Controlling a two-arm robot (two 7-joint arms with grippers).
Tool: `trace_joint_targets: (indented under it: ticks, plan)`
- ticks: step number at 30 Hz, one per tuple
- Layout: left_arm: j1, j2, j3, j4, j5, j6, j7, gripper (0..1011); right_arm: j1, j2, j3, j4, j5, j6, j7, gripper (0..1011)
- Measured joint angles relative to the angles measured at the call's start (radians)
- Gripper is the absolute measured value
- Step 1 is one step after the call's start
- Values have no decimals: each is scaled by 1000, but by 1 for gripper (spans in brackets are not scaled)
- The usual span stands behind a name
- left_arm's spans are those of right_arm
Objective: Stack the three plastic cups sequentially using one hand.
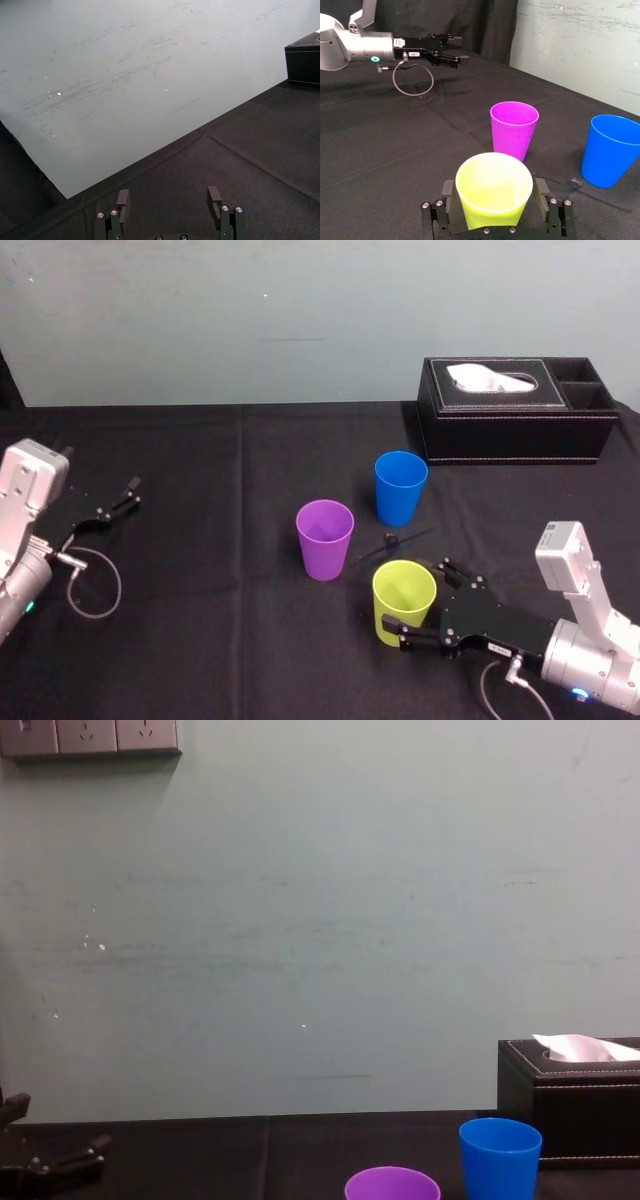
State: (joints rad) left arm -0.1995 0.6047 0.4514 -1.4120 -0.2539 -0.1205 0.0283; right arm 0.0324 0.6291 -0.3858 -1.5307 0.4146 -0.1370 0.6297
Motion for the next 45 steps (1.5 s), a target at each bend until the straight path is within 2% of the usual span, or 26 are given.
trace_joint_targets:
  ticks: [6, 16, 24, 26, 42, 45]
  plan:
    - [0, 0, 0, 0, 0, 0, 0, 1010, 17, -13, -10, 12, -12, 10, -7, 1000]
    - [0, 0, 0, 0, 0, 0, 0, 1010, 14, -11, -8, 11, -11, 8, -6, 993]
    - [0, 0, 0, 0, 0, 0, 0, 1010, 12, -10, -7, 9, -9, 6, -6, 805]
    - [0, 0, 0, 0, 0, 0, 0, 1010, 12, -10, -7, 9, -9, 6, -6, 785]
    - [0, 0, 0, 0, 0, 0, 0, 1010, 10, -9, -5, 7, -7, 5, -5, 743]
    - [0, 0, 0, 0, 0, 0, 0, 1010, -1, -5, 2, -14, -13, 6, -21, 743]
